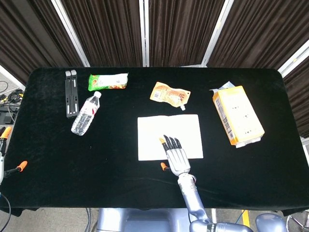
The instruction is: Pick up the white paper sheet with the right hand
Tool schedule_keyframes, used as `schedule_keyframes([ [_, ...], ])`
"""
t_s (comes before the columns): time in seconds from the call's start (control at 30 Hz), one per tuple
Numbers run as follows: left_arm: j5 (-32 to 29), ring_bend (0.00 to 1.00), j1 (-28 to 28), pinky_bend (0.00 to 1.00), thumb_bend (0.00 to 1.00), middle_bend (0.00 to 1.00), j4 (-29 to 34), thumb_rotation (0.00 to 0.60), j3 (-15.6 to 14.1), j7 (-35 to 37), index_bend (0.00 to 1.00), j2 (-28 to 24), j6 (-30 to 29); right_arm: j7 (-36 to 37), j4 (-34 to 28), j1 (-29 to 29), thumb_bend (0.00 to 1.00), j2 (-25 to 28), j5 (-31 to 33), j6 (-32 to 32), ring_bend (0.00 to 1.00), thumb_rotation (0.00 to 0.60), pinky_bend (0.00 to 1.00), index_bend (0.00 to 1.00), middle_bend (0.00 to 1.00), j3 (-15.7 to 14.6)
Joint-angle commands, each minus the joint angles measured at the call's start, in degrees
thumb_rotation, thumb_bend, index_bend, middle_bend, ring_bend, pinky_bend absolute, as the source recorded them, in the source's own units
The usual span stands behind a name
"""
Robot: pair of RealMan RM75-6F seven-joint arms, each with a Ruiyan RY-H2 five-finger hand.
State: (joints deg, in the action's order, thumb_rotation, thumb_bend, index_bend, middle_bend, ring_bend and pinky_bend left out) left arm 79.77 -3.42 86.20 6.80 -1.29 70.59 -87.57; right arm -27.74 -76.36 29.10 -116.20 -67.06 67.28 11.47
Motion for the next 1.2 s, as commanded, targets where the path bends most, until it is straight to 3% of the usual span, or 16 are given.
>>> schedule_keyframes([
  [0.03,-0.3,0.0,0.0,0.0,0.13,0.0,-0.1,0.6,0.2,0.4,0.0,-0.1,0.1,1.0,0.7,0.4,0.2,-0.7,0.2,-0.2,0.0,0.6,0.0,0.0,0.0,0.6],
  [0.67,-2.1,0.0,0.0,0.0,0.13,0.0,-0.9,0.6,0.8,2.3,0.0,-0.6,1.2,3.3,8.6,2.5,0.2,-5.5,1.7,-3.1,0.0,0.6,0.0,0.0,0.0,2.1],
  [0.93,-2.0,0.0,0.2,0.0,0.13,0.0,-0.8,0.6,0.8,3.0,0.0,-0.7,1.0,8.5,14.7,3.0,0.22,-9.5,-3.6,2.8,0.0,0.6,0.0,0.0,0.0,2.8],
  [1.2,-1.4,0.0,0.3,0.0,0.13,0.0,-0.3,0.6,0.8,3.2,0.0,-0.9,0.3,12.6,16.8,2.4,0.34,-11.2,-6.4,7.9,0.0,0.6,0.0,0.0,0.0,4.4],
])
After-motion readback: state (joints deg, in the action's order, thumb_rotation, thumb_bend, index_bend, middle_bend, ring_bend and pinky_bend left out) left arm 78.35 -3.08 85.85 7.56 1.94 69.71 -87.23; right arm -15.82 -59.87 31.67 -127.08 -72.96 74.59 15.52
